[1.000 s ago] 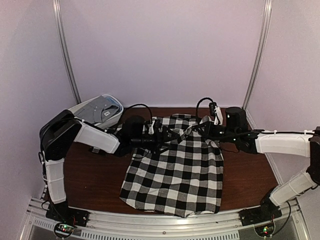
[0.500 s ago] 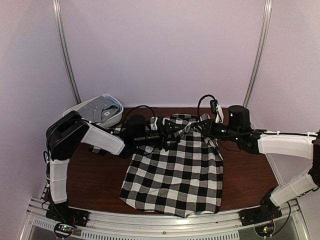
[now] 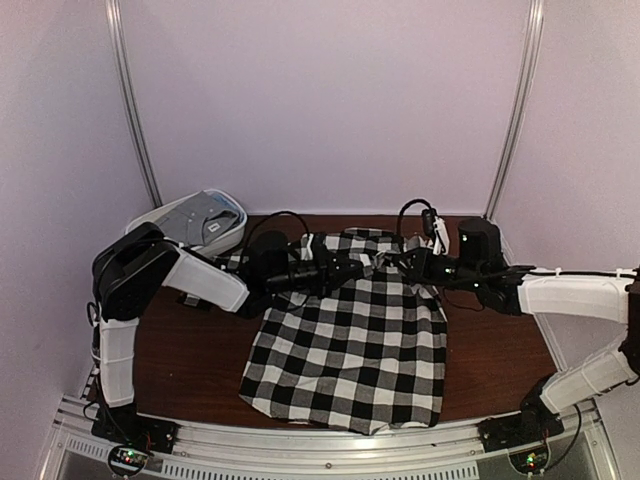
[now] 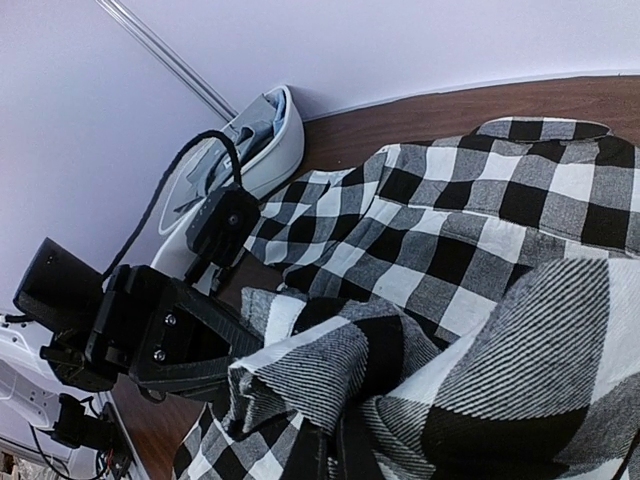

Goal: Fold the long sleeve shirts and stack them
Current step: Pass from the right arm to the left, then pick up the corner of the shirt from the center of the board.

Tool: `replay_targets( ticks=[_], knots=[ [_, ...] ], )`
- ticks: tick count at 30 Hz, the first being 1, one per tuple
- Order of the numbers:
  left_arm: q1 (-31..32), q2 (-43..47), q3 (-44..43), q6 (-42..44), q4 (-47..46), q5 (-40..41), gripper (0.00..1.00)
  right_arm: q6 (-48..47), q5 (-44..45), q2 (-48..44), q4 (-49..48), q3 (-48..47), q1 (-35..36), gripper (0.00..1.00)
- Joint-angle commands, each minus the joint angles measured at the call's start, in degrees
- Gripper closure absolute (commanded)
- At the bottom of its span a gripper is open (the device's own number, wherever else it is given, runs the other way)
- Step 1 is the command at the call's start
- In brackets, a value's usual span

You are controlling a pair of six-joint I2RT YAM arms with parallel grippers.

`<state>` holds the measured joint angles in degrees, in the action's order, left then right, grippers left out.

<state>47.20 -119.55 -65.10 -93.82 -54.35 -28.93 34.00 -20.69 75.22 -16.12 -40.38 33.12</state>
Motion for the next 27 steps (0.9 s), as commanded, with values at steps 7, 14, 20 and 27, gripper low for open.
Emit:
replay_targets(
  ticks=[7,14,20,27],
  knots=[
    [-3.34,7.71,-1.41,22.29,21.58,0.83,1.00,-0.42,12.26,-3.08,9.52,1.59,0.45,0.53],
    [-6.34,11.70,-7.38,37.36,41.45,5.63,1.00,3.86,23.83,-7.67,20.25,5.13,-0.49,0.32],
    [-8.61,12.99,-12.72,45.34,51.19,9.53,1.00,8.31,24.96,-9.28,24.01,9.61,-0.69,0.31],
    [-11.26,14.72,-14.47,49.37,56.03,12.36,1.00,10.29,20.81,-9.89,23.71,14.63,-0.61,0.31]
  ],
)
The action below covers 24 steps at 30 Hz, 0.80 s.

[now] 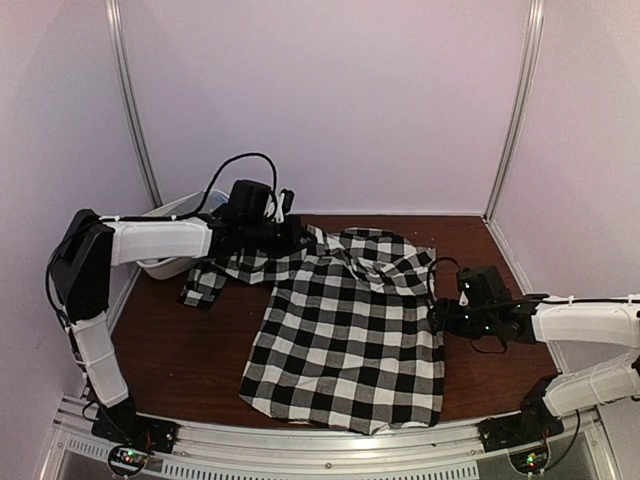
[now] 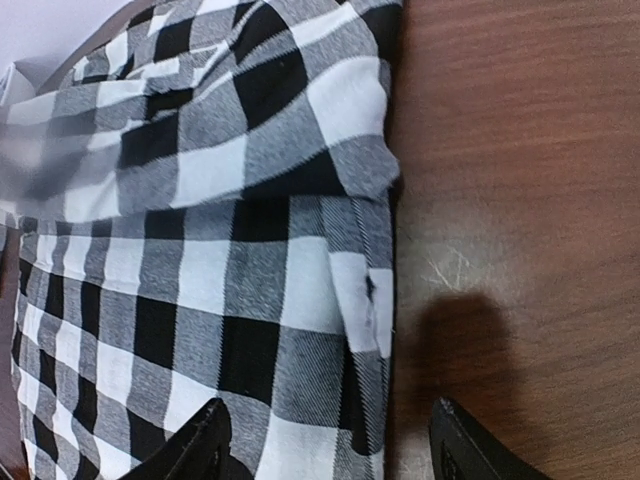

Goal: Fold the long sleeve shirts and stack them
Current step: Pick up the corner of the shirt from the center of the board.

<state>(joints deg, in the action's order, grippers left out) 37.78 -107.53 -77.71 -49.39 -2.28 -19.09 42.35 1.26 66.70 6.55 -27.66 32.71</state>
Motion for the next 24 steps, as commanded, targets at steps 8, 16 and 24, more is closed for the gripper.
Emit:
replay_targets(
  ticks=[8,16,24],
  knots=[
    [-3.41,3.10,-3.29,7.29,5.81,2.44,1.00,5.20,-7.24,-6.86,3.52,7.16,2.95,0.35],
    [-3.59,2.60,-6.11,8.87,6.85,1.49,1.00,16.23,-6.77,-17.92,11.29,12.90,16.15,0.40],
    [-3.59,1.25,-10.92,10.90,9.46,1.17,1.00,29.24,-3.83,-23.95,18.41,13.88,30.37,0.43]
  ],
)
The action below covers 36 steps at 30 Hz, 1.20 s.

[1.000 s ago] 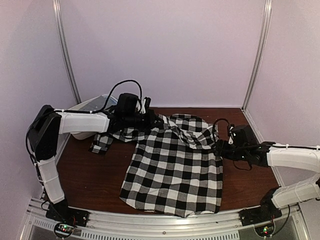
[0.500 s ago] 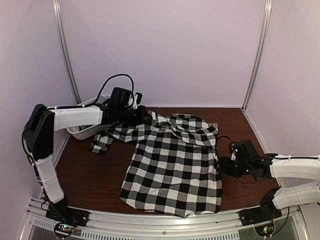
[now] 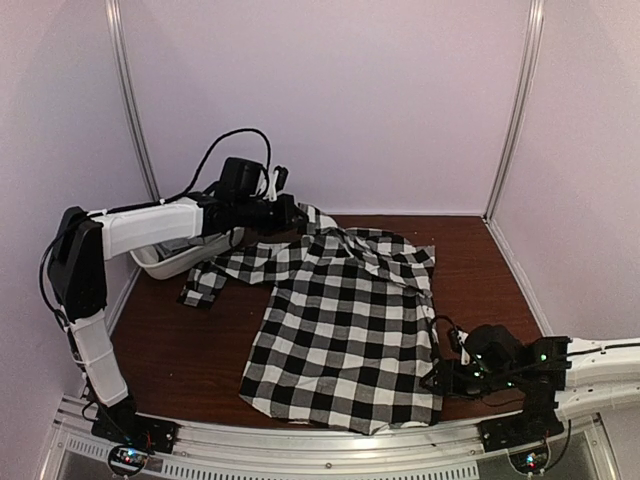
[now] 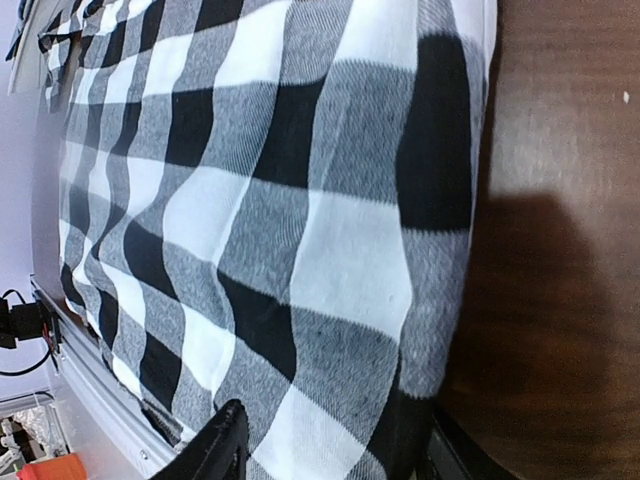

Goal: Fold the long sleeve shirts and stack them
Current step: Pick up the corner of the shirt from the center of the board, then fold the corner of the shirt at the center of the board.

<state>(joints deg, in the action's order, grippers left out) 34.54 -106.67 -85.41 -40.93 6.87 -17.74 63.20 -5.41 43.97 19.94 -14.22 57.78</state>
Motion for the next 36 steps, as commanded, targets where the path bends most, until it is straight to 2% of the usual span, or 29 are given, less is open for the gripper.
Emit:
replay_targets(
  ticks=[1,9,13,18,23,36],
  knots=[
    [-0.36,0.33,-3.75,2.62,0.63,-0.11,1.00,9.62,3.17,-1.17,5.76,0.38,7.02,0.43],
    [-0.38,-0.34,-6.57,3.67,1.57,-0.07,1.00,15.34,4.60,0.63,6.78,-0.80,15.00,0.52],
    [-0.42,-1.35,-8.55,3.93,1.94,-0.07,1.00,15.46,4.90,2.48,6.86,-3.09,16.22,0.63],
    [-0.44,-2.76,-11.49,4.68,2.30,-0.05,1.00,14.34,7.22,3.23,11.48,-8.37,16.80,0.85],
    [-0.44,-4.13,-15.71,5.85,2.46,0.14,1.00,12.21,7.89,4.48,12.69,-12.85,16.85,0.98],
    [-2.68,-7.94,-25.17,8.60,5.66,0.62,1.00,-2.35,4.12,26.19,7.60,-27.77,16.67,0.96]
  ],
)
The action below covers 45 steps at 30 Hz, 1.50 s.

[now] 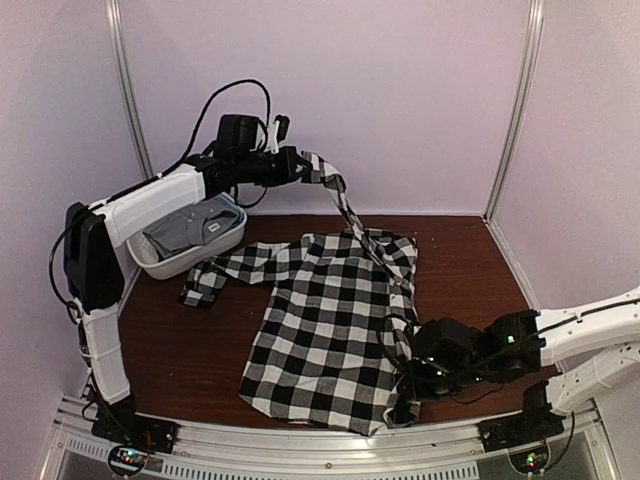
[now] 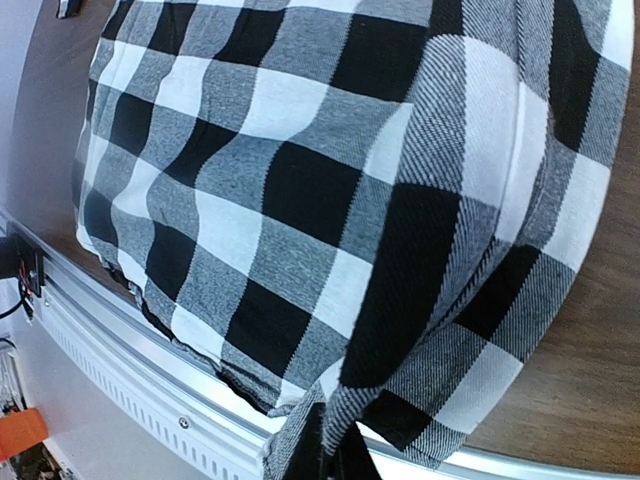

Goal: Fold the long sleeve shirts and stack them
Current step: Fold the corner of the shirt at the center of the board, then adjust the corner of the shirt at the center of the board.

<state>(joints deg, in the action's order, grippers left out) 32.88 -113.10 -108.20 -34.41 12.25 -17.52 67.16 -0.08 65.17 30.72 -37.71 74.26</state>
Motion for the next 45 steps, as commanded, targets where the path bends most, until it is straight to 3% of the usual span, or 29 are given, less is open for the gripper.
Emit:
replay_targets(
  ticks=[1,5,10,13,19,33,42,45],
  knots=[
    [-1.06,-1.54,-2.22,2.34,0.42,0.44,1.00,-7.31,-1.75,6.71,-3.88,-5.28,0.12,0.96],
    [-1.15,-1.05,-0.73,2.67,0.60,1.22,1.00,-10.62,-3.13,13.09,-7.52,-8.77,-0.63,0.91],
    [-1.41,-0.59,0.94,3.08,0.64,1.69,1.00,-12.85,-1.80,15.04,-5.88,-11.80,-1.04,0.58],
    [-1.59,-0.17,1.71,3.12,0.66,1.86,1.00,-13.14,0.37,13.07,-3.21,-11.84,-1.38,0.50],
    [-1.59,0.20,2.69,3.12,0.59,2.01,1.00,-12.50,2.66,10.05,-1.76,-8.49,-1.57,0.53],
    [-1.59,0.26,2.86,3.04,0.77,1.24,1.00,-13.59,1.13,25.03,-7.14,-10.35,1.50,0.58],
    [-1.59,0.06,3.00,2.60,0.48,0.92,1.00,-12.97,1.53,28.63,-7.38,-11.19,3.03,0.58],
    [-1.60,-0.08,3.05,2.59,0.49,0.86,1.00,-13.15,1.36,29.33,-7.40,-11.53,3.19,0.63]
  ],
)
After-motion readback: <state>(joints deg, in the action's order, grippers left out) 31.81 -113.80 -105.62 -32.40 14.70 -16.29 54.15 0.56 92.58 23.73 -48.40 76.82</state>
